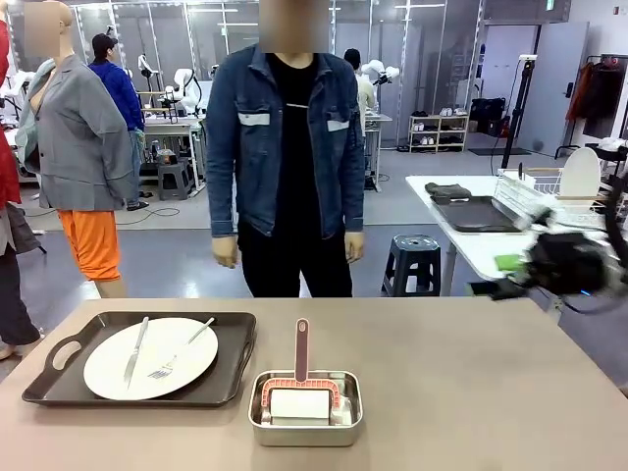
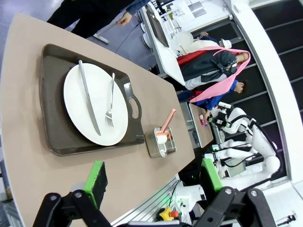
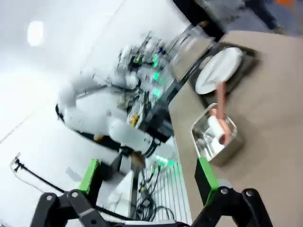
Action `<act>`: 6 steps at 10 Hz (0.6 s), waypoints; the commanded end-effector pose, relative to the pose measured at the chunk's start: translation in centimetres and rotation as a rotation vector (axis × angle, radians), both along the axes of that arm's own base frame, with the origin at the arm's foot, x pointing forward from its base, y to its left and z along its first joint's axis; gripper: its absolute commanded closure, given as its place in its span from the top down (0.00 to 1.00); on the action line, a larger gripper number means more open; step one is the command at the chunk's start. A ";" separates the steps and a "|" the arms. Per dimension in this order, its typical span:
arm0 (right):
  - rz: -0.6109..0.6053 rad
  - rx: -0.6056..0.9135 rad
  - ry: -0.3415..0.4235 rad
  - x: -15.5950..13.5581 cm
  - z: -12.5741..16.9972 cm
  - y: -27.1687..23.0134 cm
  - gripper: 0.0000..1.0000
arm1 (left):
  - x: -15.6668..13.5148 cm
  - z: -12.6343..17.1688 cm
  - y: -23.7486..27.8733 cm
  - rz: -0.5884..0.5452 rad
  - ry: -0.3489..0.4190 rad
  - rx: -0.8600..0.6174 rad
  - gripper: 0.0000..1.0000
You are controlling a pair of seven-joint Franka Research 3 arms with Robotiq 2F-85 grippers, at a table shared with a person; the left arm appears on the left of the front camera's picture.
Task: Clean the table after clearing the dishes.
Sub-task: When the right (or left) Handle tray is removed, use the right hand (or left hand) to clean the right (or left) side of the table with the Lint Roller.
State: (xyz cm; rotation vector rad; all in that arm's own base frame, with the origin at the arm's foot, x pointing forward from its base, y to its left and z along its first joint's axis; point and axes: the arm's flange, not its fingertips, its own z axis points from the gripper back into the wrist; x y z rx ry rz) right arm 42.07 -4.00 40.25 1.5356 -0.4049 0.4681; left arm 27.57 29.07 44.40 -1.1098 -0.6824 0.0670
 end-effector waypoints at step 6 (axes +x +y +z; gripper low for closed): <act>-0.515 0.099 0.367 -12.2 -6.1 -15.0 1.00 | -0.4 0.1 0.2 -0.003 -0.013 -0.006 1.00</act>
